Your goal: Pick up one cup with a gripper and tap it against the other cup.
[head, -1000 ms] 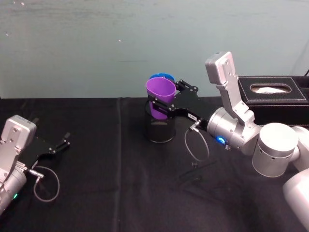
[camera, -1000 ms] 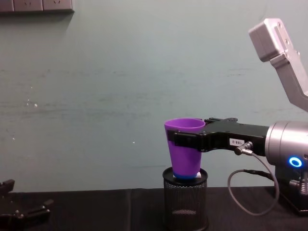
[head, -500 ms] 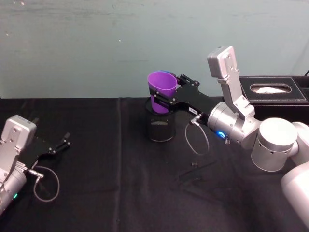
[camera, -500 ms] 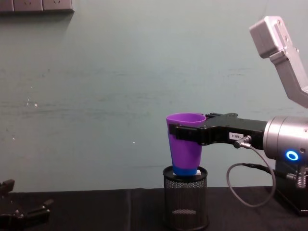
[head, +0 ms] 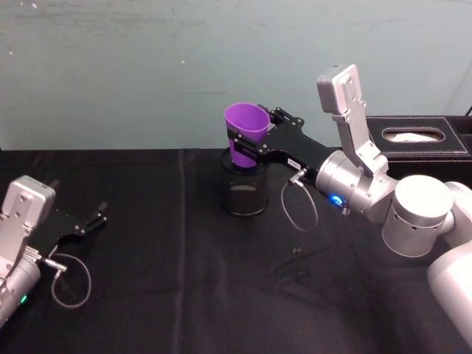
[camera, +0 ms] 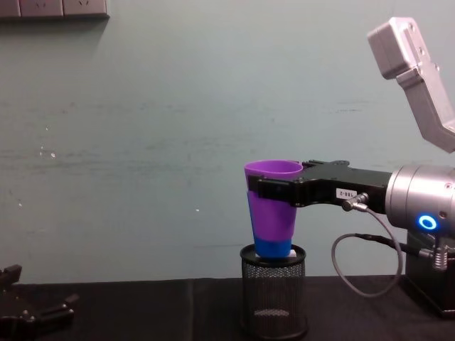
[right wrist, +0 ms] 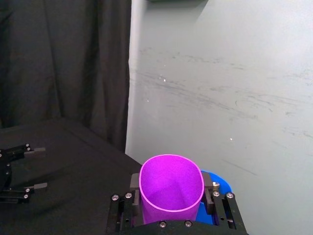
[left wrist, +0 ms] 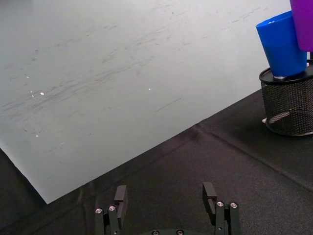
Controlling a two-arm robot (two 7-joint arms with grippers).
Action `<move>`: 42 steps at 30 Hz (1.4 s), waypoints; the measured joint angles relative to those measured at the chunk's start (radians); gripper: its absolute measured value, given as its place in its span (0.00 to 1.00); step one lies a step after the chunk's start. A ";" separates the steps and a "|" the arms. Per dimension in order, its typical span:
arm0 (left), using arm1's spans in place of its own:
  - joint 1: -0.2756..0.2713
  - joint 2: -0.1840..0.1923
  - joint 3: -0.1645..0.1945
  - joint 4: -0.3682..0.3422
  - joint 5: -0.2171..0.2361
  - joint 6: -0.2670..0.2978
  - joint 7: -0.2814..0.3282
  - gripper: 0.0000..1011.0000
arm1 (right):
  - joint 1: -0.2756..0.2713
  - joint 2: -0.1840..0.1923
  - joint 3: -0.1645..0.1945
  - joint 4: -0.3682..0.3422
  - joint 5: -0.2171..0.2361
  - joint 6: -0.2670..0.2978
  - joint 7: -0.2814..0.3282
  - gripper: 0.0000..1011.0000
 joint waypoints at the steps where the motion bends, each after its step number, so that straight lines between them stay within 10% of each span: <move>1: 0.000 0.000 0.000 0.000 0.000 0.000 0.000 0.99 | 0.001 0.000 0.000 0.000 0.000 0.000 0.000 0.72; 42: 0.000 0.000 0.000 0.000 0.000 0.000 0.000 0.99 | 0.023 -0.007 0.007 0.026 0.016 0.005 0.007 0.72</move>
